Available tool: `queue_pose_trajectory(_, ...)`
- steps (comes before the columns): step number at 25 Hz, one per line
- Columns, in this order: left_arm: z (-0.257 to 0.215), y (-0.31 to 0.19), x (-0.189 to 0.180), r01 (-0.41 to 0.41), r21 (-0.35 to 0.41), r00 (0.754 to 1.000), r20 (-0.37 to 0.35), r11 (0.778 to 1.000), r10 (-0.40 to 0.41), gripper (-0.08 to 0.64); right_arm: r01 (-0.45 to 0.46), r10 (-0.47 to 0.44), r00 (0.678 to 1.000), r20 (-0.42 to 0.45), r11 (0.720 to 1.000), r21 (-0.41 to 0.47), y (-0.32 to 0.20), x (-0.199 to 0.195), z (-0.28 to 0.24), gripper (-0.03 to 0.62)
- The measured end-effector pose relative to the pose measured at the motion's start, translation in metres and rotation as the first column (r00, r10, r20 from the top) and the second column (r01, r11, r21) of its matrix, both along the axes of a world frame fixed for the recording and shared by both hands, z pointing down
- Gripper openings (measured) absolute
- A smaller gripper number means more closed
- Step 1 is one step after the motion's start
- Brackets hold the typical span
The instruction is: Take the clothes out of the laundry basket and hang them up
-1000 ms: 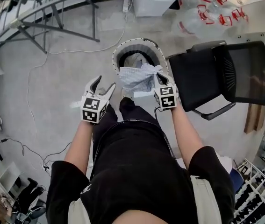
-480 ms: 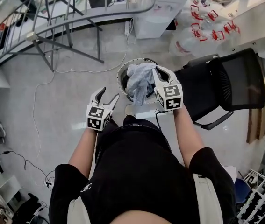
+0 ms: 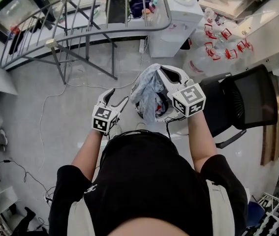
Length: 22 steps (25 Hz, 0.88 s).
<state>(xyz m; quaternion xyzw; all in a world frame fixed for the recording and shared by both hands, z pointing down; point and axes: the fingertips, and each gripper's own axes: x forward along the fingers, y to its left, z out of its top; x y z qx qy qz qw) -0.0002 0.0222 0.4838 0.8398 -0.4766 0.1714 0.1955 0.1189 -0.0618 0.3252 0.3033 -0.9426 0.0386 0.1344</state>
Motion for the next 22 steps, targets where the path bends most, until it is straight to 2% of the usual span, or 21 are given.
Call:
queue_pose_trajectory(5, -0.004, -0.012, -0.025, 0.018, 0.021, 1.000, 0.023, 1.000, -0.018, 0.284, 0.151, -0.155, 0.981, 0.116, 0.988, 0.041, 0.011, -0.021, -0.045, 0.032)
queue_pose_trajectory(12, 0.004, -0.037, -0.052, -0.011, 0.024, 0.999, 0.044, 1.000, 0.009, 0.296, 0.326, -0.334, 0.939, 0.082, 0.940, 0.098, 0.031, -0.063, -0.070, 0.031)
queue_pose_trajectory(16, 0.028, -0.050, -0.064, -0.024, -0.020, 0.999, 0.041, 1.000, 0.025, 0.304, 0.375, -0.384, 0.919, 0.091, 0.922, 0.096, 0.037, -0.083, -0.077, 0.031)
queue_pose_trajectory(22, 0.068, -0.057, -0.065, -0.066, -0.157, 0.998, -0.007, 0.985, 0.066, 0.304, 0.420, -0.428, 0.899, 0.097, 0.903, 0.091, 0.041, -0.103, -0.084, 0.031)
